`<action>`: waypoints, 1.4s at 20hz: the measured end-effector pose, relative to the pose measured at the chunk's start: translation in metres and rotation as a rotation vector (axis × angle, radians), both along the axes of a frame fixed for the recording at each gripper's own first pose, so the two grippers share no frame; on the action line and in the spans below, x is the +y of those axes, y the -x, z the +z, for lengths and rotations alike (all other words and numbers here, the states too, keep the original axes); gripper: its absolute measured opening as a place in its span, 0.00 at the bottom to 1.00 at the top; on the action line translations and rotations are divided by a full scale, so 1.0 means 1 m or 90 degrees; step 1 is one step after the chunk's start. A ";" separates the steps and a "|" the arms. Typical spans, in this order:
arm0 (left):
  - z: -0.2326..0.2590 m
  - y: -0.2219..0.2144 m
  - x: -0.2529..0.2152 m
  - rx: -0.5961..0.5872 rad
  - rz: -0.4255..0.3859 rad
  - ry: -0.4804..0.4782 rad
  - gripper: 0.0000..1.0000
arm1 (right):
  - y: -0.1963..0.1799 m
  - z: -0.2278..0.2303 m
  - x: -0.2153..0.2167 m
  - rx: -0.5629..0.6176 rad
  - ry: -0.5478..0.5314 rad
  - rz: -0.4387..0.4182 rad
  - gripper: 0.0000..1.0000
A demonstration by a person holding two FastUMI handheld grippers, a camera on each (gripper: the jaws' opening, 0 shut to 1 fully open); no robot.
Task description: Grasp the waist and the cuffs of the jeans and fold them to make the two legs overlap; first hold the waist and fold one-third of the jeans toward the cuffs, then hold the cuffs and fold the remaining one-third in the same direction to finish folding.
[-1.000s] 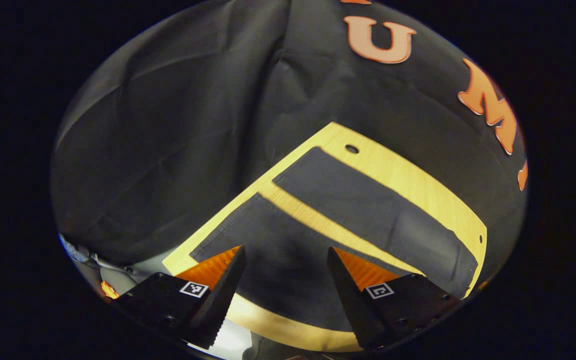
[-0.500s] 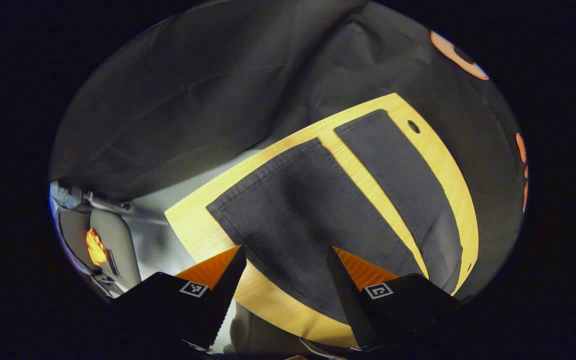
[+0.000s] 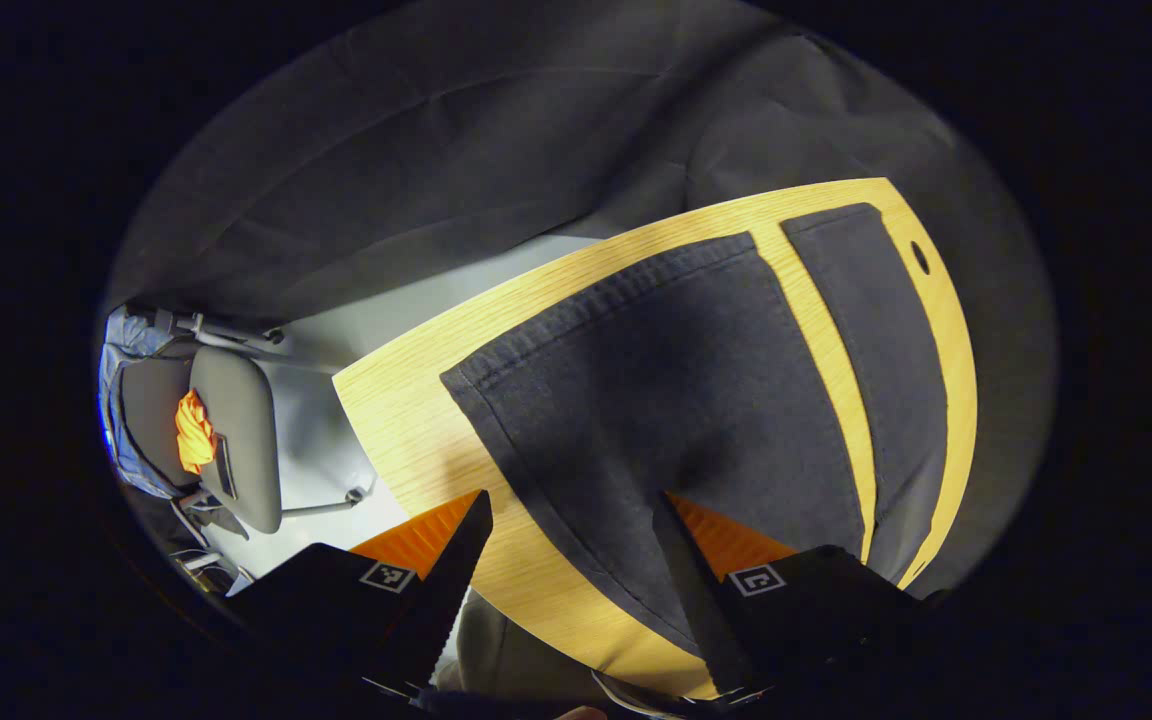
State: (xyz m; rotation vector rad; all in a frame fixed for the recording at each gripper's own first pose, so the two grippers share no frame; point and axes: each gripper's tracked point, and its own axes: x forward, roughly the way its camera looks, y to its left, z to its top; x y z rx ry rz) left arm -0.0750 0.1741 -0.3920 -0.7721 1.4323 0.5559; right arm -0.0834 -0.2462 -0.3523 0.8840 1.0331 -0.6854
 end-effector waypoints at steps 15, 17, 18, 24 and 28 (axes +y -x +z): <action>-0.007 -0.044 0.004 -0.086 -0.109 -0.095 0.09 | -0.024 -0.005 0.022 -0.035 0.001 0.052 0.19; -0.007 -0.049 -0.006 -0.124 -0.084 -0.046 0.01 | -0.024 0.006 0.022 -0.103 -0.096 -0.022 0.19; -0.001 -0.056 -0.008 -0.154 -0.054 -0.016 0.01 | -0.019 0.011 0.015 -0.126 -0.114 -0.050 0.19; 0.048 -0.102 -0.011 -0.297 -0.084 0.036 0.01 | -0.019 0.037 0.009 -0.218 -0.146 -0.133 0.06; 0.074 -0.127 -0.017 -0.352 -0.111 0.071 0.01 | -0.029 0.072 0.017 -0.295 -0.165 -0.162 0.01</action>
